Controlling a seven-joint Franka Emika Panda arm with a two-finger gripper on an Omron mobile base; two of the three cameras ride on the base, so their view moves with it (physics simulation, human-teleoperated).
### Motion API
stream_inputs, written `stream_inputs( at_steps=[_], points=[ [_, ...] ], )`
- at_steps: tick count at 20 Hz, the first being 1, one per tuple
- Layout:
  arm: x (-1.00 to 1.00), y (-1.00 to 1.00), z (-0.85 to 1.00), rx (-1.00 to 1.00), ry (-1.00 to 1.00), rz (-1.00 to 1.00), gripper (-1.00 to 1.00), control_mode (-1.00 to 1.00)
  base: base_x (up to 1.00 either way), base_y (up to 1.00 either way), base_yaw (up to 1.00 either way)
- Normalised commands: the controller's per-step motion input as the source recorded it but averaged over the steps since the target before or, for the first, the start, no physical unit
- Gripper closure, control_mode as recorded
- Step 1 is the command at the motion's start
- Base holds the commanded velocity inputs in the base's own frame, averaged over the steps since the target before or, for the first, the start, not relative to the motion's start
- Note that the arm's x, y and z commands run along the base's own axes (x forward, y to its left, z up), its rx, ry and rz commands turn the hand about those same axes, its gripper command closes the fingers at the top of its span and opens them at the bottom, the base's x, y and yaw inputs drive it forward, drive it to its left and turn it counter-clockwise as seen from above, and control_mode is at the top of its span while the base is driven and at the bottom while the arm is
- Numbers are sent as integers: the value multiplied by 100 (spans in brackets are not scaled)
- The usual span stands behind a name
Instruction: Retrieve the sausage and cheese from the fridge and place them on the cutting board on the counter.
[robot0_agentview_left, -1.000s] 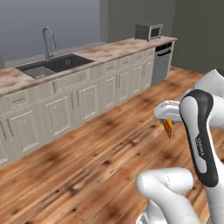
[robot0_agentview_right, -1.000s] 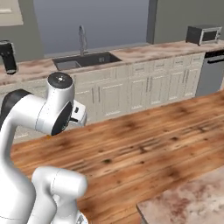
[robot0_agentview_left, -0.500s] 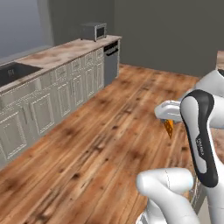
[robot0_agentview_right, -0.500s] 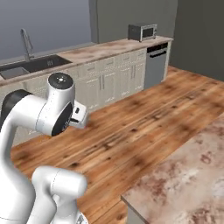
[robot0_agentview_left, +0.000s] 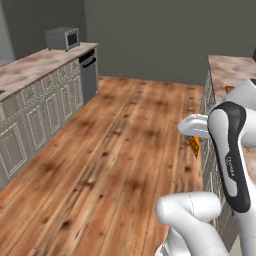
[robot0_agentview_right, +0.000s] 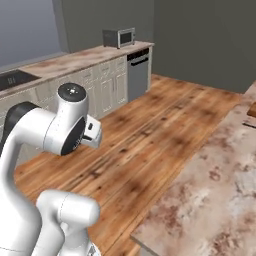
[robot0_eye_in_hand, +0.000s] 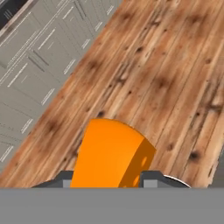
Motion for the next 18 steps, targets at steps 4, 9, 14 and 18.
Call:
stream_inputs(
  at_steps=[4, 9, 14, 18],
  points=[
    [0, 0, 0, 0, 0, 0, 100, 100, 0, 97, -14],
    [0, 0, 0, 0, 0, 0, 100, 100, 58, 87, -23],
    [0, 0, 0, 0, 0, 0, 100, 100, 100, 5, -37],
    [0, 0, 0, 0, 0, 0, 100, 100, 100, 0, -33]
  ],
)
